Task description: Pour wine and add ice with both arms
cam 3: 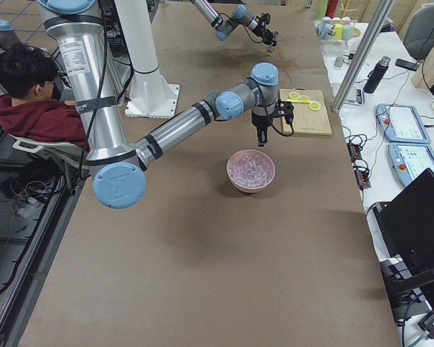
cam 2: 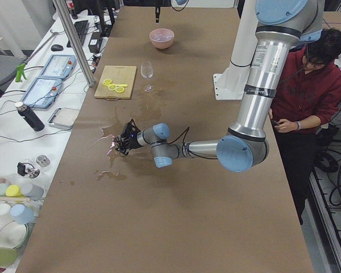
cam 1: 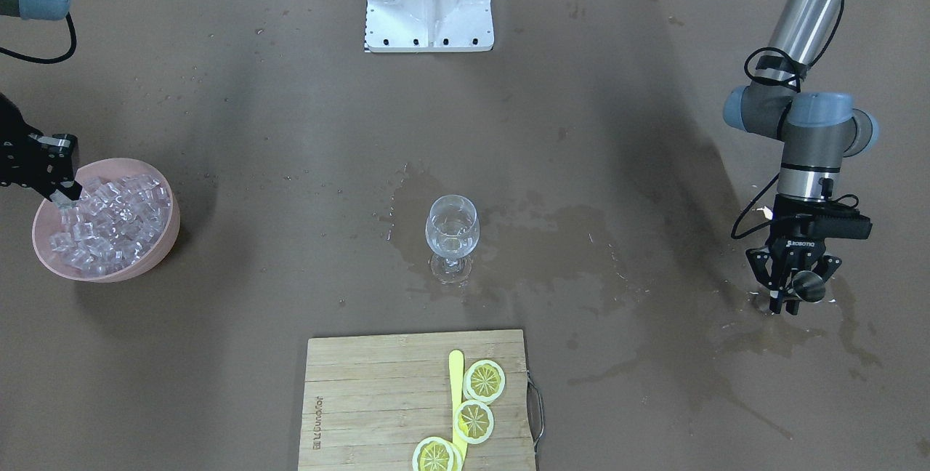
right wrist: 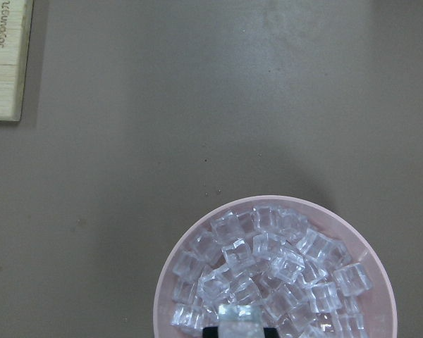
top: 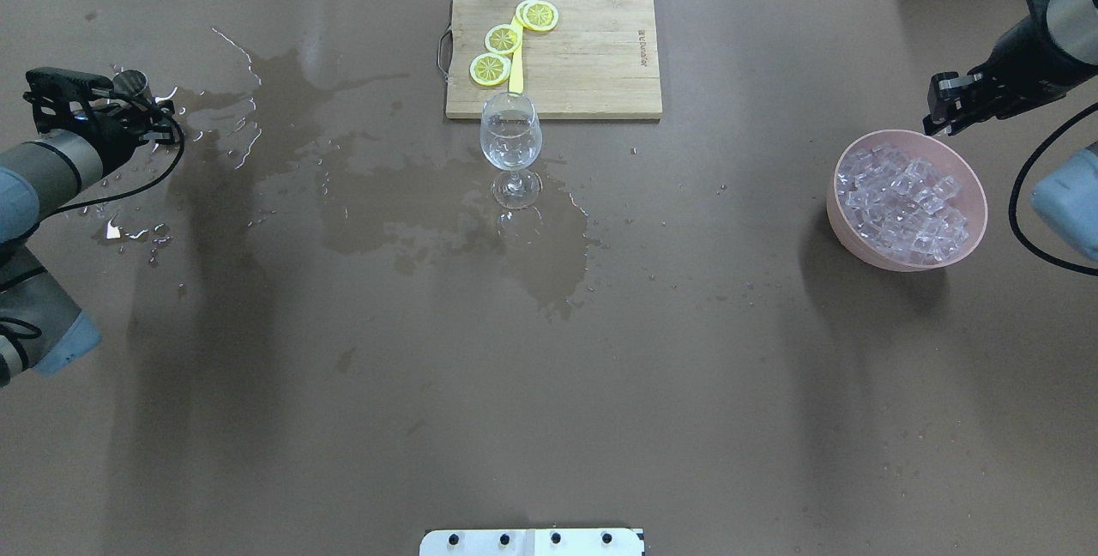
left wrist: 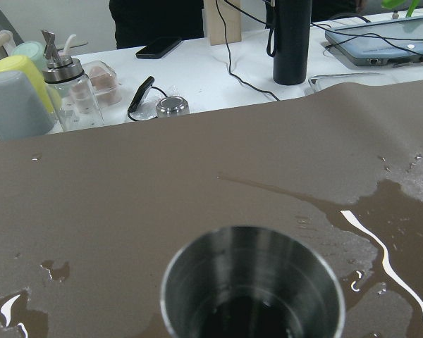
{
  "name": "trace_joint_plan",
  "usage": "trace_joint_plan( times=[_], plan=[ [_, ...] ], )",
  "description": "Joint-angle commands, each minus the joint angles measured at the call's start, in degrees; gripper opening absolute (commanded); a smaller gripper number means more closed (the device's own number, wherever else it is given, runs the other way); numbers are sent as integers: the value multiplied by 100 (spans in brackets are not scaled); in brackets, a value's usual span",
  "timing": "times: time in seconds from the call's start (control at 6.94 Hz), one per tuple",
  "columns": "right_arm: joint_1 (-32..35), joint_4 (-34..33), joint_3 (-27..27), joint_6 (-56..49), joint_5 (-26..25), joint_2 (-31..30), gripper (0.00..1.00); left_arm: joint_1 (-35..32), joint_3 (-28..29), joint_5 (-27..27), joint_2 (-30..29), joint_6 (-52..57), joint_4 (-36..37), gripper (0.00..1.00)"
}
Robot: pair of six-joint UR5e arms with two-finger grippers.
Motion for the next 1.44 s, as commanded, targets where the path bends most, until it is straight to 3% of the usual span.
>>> trace_joint_plan(
  times=[0.0, 0.58, 1.01, 1.3],
  plan=[
    [-7, 0, 39, 16, 4, 40, 8, -9, -45, -7, -64, -39, -31, 0],
    [-7, 0, 162, 25, 118, 58, 8, -80, -343, -34, -644, -303, 117, 0],
    [-16, 0, 214, 25, 127, 128, 8, -36, -1185, -34, -987, -303, 1415, 0],
    [-7, 0, 276, 25, 197, 137, 8, 323, -1354, -25, -1101, -320, 1428, 0]
  ],
)
